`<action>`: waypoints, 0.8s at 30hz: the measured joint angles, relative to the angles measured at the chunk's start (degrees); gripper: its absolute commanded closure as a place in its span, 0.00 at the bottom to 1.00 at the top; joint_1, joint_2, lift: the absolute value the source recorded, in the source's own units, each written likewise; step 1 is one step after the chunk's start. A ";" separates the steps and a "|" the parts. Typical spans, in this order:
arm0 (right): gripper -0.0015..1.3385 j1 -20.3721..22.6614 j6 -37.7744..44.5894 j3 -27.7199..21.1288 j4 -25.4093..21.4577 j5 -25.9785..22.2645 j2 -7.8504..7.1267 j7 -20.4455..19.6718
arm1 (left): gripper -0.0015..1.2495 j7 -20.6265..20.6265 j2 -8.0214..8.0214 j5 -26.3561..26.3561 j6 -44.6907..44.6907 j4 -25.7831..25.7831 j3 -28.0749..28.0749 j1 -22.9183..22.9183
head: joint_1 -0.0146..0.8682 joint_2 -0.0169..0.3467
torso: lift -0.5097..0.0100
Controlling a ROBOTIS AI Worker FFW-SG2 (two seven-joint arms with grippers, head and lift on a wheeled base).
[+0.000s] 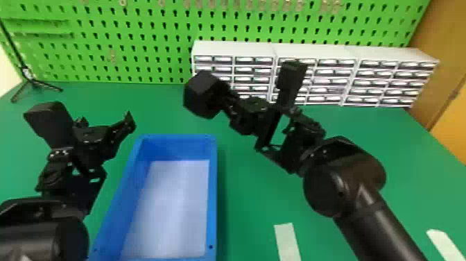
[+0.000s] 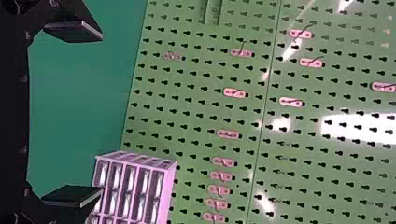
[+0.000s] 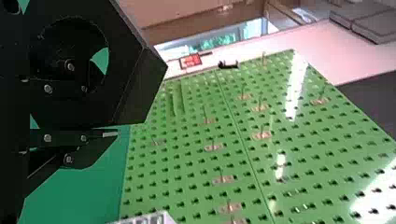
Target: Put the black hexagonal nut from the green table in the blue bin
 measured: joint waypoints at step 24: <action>0.72 -2.18 0.00 10.99 0.96 -5.33 -1.44 -0.14 | 0.10 0.10 0.01 -0.35 -0.02 0.10 -0.06 -0.46 | 0.80 0.07 | 0.79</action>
